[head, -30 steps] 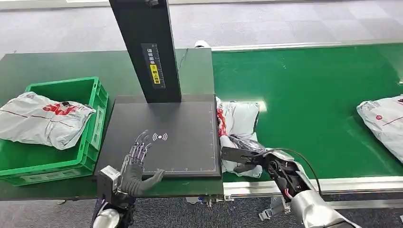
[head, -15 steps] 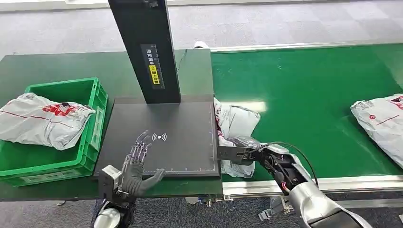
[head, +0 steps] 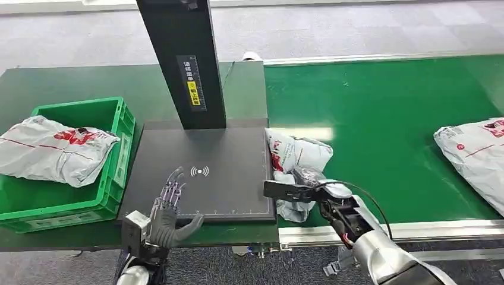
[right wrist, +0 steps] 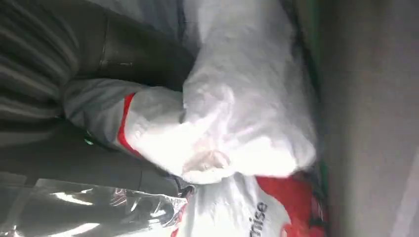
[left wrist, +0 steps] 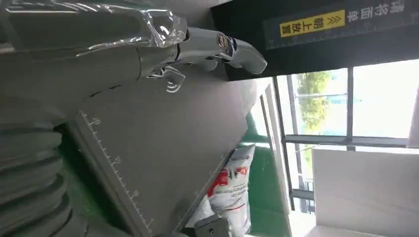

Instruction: Moved the parcel from conveyor to table for the left to box.

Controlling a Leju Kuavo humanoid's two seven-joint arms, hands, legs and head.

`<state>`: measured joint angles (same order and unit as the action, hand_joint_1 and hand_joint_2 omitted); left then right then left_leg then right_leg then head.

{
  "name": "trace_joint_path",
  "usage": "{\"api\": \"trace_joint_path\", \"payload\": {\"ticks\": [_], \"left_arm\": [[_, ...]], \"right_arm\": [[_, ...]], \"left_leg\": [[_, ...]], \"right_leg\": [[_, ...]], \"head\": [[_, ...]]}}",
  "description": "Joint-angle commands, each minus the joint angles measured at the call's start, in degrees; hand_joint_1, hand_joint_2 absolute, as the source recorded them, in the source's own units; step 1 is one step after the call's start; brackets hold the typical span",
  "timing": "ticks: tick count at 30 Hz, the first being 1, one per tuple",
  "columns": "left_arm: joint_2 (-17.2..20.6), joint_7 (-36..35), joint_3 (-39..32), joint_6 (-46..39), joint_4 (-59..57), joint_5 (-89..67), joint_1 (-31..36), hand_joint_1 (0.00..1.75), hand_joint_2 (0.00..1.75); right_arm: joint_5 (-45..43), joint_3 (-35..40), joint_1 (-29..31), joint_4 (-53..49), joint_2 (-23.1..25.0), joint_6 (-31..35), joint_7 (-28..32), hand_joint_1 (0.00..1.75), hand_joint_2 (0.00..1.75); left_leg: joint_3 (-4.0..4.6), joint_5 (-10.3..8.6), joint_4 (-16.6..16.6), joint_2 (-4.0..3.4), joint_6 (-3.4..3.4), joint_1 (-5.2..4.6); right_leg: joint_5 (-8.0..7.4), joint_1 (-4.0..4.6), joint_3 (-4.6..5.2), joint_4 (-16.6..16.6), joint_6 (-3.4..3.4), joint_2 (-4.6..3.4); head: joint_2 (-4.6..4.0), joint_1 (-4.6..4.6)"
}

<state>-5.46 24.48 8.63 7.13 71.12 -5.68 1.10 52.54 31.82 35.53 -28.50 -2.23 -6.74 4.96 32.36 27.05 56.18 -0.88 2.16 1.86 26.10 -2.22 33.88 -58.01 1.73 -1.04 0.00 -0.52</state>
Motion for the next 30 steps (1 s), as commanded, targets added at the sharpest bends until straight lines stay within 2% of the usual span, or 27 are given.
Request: {"api": "trace_joint_path", "payload": {"ticks": [1,5,9,13,16,21,24,28,30], "left_arm": [[-0.21,1.38,-2.91,-0.43,5.59,0.21,-4.91,0.0,1.75],[-0.32,1.37,-2.84,-0.47,5.07,0.21,-4.4,0.0,1.75],[-0.31,1.4,-2.83,-0.48,5.0,0.22,-4.4,0.0,1.75],[-0.42,2.53,-3.18,-1.13,5.2,0.88,-4.37,0.0,1.75],[-0.71,3.69,-3.71,-2.23,5.73,2.11,-4.32,0.0,1.75],[-1.42,6.3,-4.39,-4.88,7.71,4.53,-4.55,0.0,1.75],[-1.59,7.24,-4.13,-5.58,8.7,5.92,-4.51,0.0,1.75],[-1.92,8.16,-3.74,-7.3,9.3,7.27,-4.3,0.0,1.75],[-1.63,8.44,-3.16,-8.1,9.1,7.56,-3.68,0.0,1.75]], "right_arm": [[-7.03,-10.93,-5.32,-23.52,2.67,18.08,4.21,1.75,1.75],[-7.05,-11.21,-6.06,-24.32,2.38,17.85,4.21,1.75,1.75],[-7.18,-11.32,-6.29,-24.1,2.38,18.04,4.56,1.75,1.75],[-12.2,-15.03,-7.79,-27.78,4.05,25.24,12.4,1.75,1.75],[-17.88,-16.54,-10.53,-35.16,4.58,29.77,17.65,1.75,1.75],[-21.51,-14.33,-11.65,-38.61,5.17,31.65,21.77,1.75,1.75],[-21.05,-11.21,-10.76,-36.89,6.15,32.24,22.87,1.75,1.75],[-22.08,-7.53,-7.63,-31.21,8.14,36.71,25.18,1.75,1.75],[-22.37,-4.5,-5.52,-26.71,8.31,34.44,24.04,1.75,1.75]], "left_leg": [[0.19,0.05,0.06,-0.1,-0.15,-0.05],[0.2,0.05,0.01,0.24,-0.18,-0.02],[0.25,0.0,-0.01,0.18,-0.11,-0.03],[0.23,0.0,-0.03,0.24,-0.17,-0.05],[0.29,0.01,0.0,0.25,-0.15,-0.05],[0.29,0.01,0.0,0.21,-0.12,-0.03],[0.3,0.0,0.01,0.18,-0.12,-0.03],[0.23,0.01,-0.03,0.06,-0.15,-0.02],[0.23,0.02,-0.02,0.05,-0.15,-0.02]], "right_leg": [[0.01,0.0,0.26,-0.09,-0.18,-0.09],[0.07,0.04,0.19,0.0,-0.24,0.22],[0.03,0.0,0.25,0.01,-0.11,0.17],[0.04,0.01,0.2,0.02,-0.2,0.25],[0.05,0.0,0.27,-0.02,-0.18,0.25],[0.04,0.0,0.28,0.0,-0.12,0.2],[0.03,0.0,0.29,-0.01,-0.12,0.19],[0.0,0.03,0.25,0.02,-0.2,0.08],[0.0,0.03,0.26,0.0,-0.2,0.07]], "head": [[0.0,0.0],[0.0,0.02],[0.0,0.02],[0.0,0.0],[0.0,0.02],[0.0,0.02],[0.0,0.0],[0.0,0.0],[0.0,0.0]]}}
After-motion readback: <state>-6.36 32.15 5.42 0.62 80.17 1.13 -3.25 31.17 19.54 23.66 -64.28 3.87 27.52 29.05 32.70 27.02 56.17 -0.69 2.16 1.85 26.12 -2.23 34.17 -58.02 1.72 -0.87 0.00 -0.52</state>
